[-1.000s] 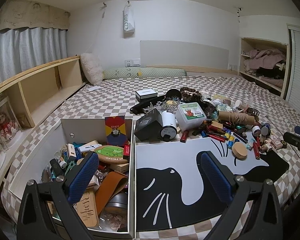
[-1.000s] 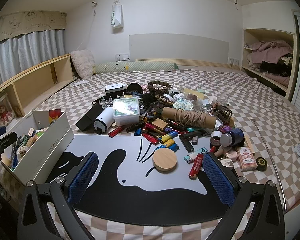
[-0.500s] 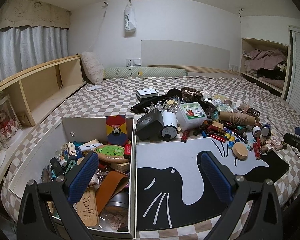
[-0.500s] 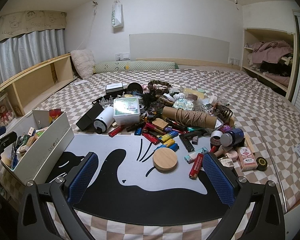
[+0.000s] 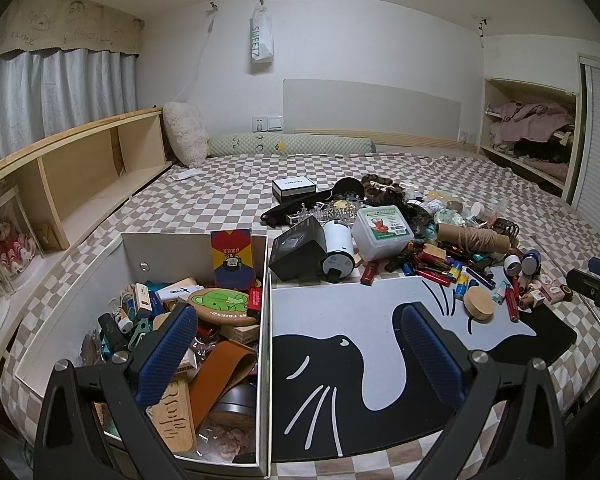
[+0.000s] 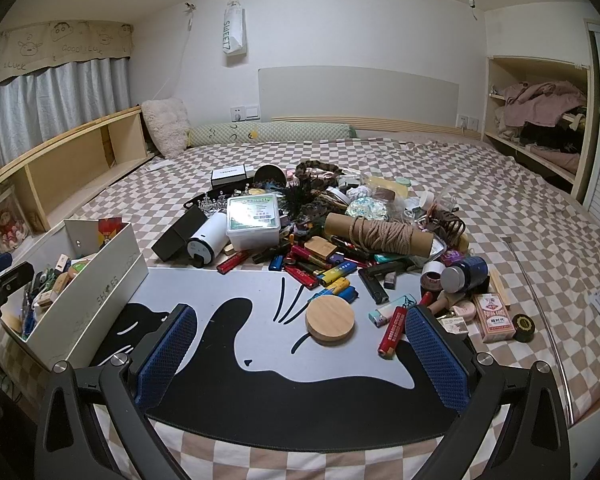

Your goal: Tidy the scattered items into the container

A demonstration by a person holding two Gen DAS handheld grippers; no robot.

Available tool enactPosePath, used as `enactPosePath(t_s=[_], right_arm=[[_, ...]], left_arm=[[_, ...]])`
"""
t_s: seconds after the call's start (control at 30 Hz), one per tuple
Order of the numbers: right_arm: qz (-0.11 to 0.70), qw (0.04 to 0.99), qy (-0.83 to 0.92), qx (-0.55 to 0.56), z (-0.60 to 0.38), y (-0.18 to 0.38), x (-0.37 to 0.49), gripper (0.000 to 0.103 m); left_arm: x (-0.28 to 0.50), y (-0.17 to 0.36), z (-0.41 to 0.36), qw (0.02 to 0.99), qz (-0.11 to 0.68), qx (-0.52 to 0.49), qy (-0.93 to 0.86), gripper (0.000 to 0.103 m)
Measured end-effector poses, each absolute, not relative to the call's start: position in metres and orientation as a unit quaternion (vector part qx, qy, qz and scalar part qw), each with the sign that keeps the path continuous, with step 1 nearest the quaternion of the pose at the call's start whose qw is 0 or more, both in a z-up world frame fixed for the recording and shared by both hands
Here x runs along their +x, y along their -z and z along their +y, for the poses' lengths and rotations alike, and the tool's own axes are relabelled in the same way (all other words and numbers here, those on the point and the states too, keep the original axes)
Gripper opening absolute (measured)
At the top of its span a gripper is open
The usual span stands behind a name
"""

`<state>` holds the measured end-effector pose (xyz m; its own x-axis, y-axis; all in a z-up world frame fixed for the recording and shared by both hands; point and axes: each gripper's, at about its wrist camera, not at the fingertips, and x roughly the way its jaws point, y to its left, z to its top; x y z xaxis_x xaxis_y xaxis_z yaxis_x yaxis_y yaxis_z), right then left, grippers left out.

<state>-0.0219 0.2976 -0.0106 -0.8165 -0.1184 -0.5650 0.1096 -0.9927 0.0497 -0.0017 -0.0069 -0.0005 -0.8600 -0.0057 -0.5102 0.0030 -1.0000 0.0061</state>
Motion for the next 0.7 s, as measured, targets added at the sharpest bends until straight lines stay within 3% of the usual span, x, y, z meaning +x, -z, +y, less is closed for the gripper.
enactPosePath(t_s=[0.7], right_arm=[[-0.005, 0.061, 0.952, 0.3, 0.2962, 0.011, -0.0217, 0.103]], left_arm=[[-0.0034, 0.0014, -0.0056, 0.005, -0.006, 0.266, 0.964, 0.103]])
